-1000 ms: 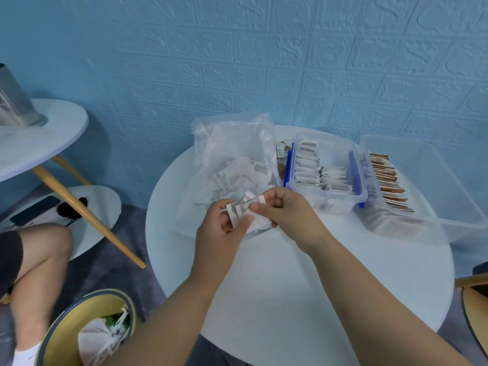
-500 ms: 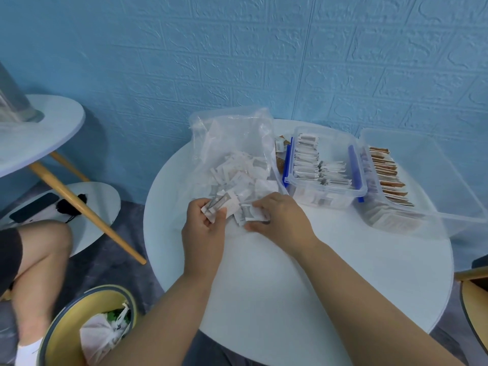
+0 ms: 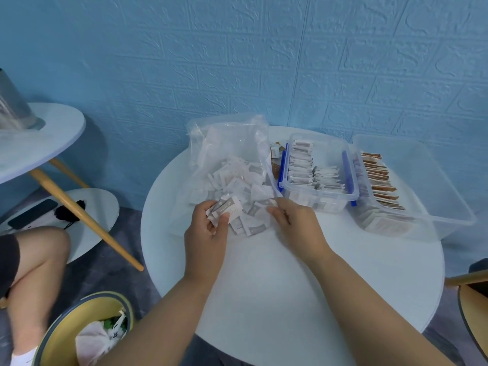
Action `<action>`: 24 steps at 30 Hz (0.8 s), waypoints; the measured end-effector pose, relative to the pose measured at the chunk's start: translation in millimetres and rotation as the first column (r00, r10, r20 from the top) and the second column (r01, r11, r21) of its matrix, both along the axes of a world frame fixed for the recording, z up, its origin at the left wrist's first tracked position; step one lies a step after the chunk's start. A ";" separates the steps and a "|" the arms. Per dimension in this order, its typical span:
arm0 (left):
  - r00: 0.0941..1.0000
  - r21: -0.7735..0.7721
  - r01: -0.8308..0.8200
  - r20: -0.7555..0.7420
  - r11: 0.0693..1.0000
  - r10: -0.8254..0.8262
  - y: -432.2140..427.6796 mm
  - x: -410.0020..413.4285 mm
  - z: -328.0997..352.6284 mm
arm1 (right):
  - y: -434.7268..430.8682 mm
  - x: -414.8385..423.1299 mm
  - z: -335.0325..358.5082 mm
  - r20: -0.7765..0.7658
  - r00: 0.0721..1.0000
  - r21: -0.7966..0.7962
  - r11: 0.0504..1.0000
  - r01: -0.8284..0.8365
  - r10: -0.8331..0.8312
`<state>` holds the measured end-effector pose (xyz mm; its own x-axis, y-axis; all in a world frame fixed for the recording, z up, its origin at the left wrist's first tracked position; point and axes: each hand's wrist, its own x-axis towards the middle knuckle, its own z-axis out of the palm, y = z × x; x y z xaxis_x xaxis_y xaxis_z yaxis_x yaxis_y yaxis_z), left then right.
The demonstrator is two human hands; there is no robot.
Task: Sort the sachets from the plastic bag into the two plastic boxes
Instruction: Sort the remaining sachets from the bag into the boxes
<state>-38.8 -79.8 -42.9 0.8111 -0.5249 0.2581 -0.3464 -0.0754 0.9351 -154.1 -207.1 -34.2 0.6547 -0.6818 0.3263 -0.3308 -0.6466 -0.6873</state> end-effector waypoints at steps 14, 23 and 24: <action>0.927 0.072 0.364 -0.127 0.929 -0.354 -46.7 -58.8 2.4 | -9.3 -61.0 4.2 0.158 0.972 0.271 0.954 0.126 -0.174; 0.882 0.214 0.440 0.078 0.872 -0.464 -51.5 -70.2 -1.7 | -7.7 -69.0 -9.9 0.149 0.959 0.250 0.948 0.199 -0.241; 0.882 0.229 0.430 0.096 0.873 -0.461 -52.1 -70.8 -2.5 | -7.2 -69.5 -9.7 0.153 0.960 0.249 0.950 0.191 -0.233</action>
